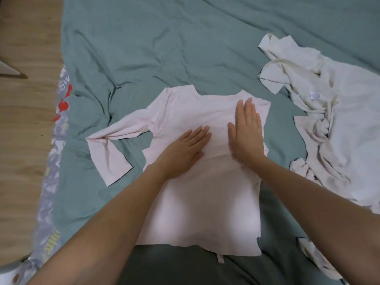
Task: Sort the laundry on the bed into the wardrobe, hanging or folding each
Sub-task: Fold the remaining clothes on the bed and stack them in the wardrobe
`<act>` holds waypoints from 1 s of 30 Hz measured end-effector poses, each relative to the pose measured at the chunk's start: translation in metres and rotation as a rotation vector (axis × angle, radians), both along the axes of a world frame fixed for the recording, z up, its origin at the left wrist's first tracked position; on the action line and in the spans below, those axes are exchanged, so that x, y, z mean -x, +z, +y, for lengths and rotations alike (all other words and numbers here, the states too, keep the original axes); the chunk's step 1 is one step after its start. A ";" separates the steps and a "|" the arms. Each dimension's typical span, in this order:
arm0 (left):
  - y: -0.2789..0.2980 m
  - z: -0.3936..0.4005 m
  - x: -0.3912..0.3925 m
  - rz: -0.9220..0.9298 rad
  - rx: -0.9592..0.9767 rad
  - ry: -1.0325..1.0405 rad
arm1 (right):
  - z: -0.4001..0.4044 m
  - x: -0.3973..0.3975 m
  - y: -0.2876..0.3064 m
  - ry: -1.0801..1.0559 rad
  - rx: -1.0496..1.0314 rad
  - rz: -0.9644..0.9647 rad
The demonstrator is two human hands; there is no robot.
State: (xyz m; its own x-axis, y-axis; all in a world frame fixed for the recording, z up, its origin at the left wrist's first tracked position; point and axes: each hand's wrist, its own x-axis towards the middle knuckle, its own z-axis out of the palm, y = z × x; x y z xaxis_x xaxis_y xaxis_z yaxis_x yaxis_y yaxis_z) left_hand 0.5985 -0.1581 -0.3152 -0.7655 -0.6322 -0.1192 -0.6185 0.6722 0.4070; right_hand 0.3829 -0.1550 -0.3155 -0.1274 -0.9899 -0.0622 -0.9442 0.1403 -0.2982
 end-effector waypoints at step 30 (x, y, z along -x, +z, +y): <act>0.024 0.074 0.035 -0.309 0.002 -0.087 | 0.200 0.010 0.038 -0.727 -0.418 -0.514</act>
State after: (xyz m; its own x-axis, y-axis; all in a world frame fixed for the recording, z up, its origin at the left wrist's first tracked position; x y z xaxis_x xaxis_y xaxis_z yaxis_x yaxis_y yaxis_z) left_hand 0.5634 -0.0840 -0.2910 -0.7446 -0.5662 -0.3537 -0.6527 0.7286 0.2077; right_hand 0.3728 0.0453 -0.2773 -0.5562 -0.5669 -0.6077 -0.3552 0.8233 -0.4428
